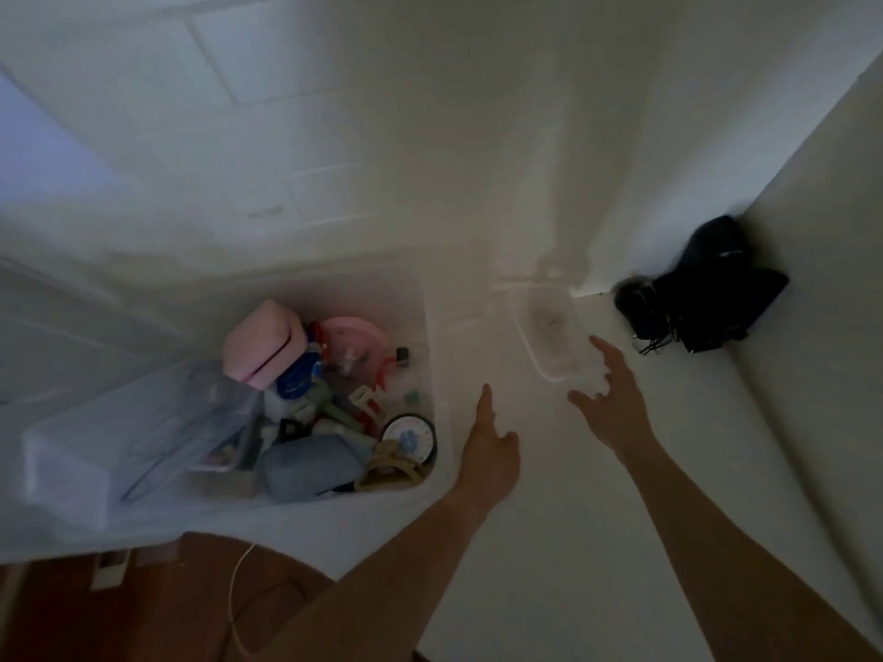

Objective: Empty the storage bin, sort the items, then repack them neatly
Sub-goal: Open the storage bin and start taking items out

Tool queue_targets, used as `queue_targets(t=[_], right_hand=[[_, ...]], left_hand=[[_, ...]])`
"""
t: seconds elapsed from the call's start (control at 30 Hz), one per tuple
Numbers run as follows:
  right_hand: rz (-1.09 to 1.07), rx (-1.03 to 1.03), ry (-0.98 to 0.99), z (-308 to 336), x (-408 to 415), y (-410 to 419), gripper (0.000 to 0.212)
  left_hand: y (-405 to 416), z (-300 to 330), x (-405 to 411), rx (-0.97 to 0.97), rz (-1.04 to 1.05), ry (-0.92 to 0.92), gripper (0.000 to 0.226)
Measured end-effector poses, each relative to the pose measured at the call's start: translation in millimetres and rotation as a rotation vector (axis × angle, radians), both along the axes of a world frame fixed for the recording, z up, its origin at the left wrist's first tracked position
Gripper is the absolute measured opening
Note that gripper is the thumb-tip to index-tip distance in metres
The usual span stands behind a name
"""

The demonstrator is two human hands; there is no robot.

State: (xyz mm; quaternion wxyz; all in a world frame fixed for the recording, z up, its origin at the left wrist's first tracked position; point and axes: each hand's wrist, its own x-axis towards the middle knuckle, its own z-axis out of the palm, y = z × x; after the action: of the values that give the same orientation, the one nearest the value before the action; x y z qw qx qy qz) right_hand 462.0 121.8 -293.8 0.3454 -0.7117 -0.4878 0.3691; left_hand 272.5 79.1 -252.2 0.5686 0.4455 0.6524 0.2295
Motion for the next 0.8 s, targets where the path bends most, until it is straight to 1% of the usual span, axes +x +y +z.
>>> queue_targets(t=[0.07, 0.13, 0.17, 0.2, 0.27, 0.3, 0.33, 0.37, 0.43, 0.5, 0.53, 0.57, 0.63, 0.67, 0.7, 0.73, 0.77, 0.8], right_hand=[[-0.113, 0.057, -0.059, 32, -20, -12, 0.073], [-0.159, 0.168, -0.044, 74, -51, -32, 0.057], [-0.152, 0.229, -0.035, 99, -68, -42, 0.049], [-0.125, 0.289, -0.031, 122, -87, -51, 0.042], [-0.019, 0.372, -0.015, 158, -126, -63, 0.03], [0.054, 0.385, 0.005, 169, -147, -64, 0.027], [0.145, 0.376, 0.019, 175, -167, -62, 0.024], [0.262, 0.341, -0.002, 177, -187, -58, 0.022], [0.551, 0.223, -0.168, 169, -223, -44, 0.022], [0.865, 0.024, -0.409, 154, -253, -30, 0.024], [1.006, -0.064, -0.498, 147, -265, -25, 0.025], [1.104, -0.139, -0.537, 144, -275, -23, 0.028], [1.166, -0.224, -0.492, 142, -285, -21, 0.029], [1.152, -0.233, -0.452, 144, -286, -21, 0.027], [1.132, -0.233, -0.421, 149, -284, -22, 0.025], [1.11, -0.218, -0.397, 154, -280, -23, 0.023], [1.085, -0.184, -0.376, 160, -275, -25, 0.022], [1.058, -0.129, -0.349, 166, -270, -29, 0.022]], left_hand=[[-13, 26, -5, -0.038, 0.025, -0.111, 0.052], [-33, 67, -18, -0.025, 0.022, -0.28, 0.03], [-43, 87, -29, -0.002, 0.007, -0.308, 0.024], [-53, 106, -42, 0.036, -0.031, -0.303, 0.021], [-67, 139, -77, 0.111, -0.081, -0.217, 0.019], [-68, 148, -98, 0.19, -0.074, -0.123, 0.019], [-65, 155, -120, 0.298, -0.059, 0.014, 0.018], [-61, 155, -141, 0.414, -0.05, 0.196, 0.017], [-47, 142, -186, 0.566, -0.045, 0.577, 0.017], [-36, 124, -223, 0.573, -0.1, 0.903, 0.016], [-33, 117, -236, 0.518, -0.178, 0.99, 0.02], [-32, 108, -247, 0.437, -0.319, 1.016, 0.027], [-30, 97, -262, 0.383, -0.544, 0.968, 0.04], [-28, 95, -267, 0.34, -0.559, 0.933, 0.038], [-25, 99, -267, 0.282, -0.536, 0.89, 0.029], [-23, 109, -264, 0.177, -0.508, 0.804, 0.021], [-20, 113, -261, 0.179, -0.445, 0.727, 0.021], [-17, 123, -260, 0.242, -0.361, 0.656, 0.02]])
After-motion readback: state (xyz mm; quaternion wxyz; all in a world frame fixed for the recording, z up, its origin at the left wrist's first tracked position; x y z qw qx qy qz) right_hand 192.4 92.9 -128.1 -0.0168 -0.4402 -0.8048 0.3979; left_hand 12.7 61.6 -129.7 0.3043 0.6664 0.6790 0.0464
